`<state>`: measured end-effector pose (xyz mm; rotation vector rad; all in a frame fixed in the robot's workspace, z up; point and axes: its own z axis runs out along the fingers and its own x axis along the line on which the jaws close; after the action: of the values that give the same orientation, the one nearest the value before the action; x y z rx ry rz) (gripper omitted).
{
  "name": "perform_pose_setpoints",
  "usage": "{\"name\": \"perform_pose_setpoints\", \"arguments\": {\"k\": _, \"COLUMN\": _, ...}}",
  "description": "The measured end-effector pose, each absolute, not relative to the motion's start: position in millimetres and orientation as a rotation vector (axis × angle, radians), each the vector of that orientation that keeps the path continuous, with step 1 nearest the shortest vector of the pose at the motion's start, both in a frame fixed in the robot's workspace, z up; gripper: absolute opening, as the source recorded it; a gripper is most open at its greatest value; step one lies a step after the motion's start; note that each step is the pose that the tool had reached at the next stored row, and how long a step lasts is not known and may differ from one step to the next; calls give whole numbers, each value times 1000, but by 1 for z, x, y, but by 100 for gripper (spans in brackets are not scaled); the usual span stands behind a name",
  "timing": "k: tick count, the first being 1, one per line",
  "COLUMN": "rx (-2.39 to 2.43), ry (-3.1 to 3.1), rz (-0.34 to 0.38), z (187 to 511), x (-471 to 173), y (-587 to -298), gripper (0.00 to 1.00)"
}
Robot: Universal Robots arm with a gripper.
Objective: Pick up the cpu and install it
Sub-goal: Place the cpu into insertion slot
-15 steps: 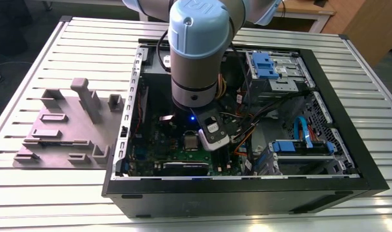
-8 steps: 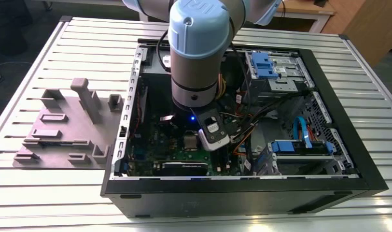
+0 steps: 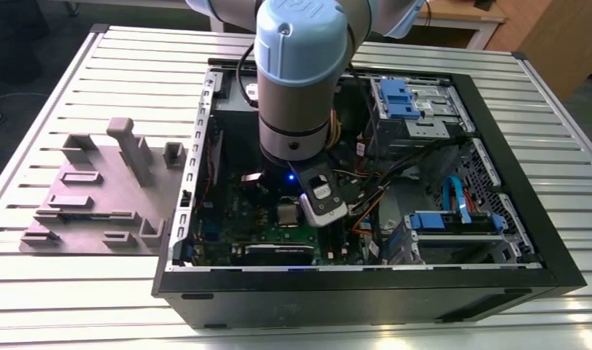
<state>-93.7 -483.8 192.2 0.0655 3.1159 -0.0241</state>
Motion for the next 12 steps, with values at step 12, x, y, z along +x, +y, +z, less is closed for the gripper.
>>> {"name": "perform_pose_setpoints", "arguments": {"k": 12, "rx": 66, "ry": 3116, "rz": -24, "z": 193, "x": -94, "y": -484, "gripper": 62}}
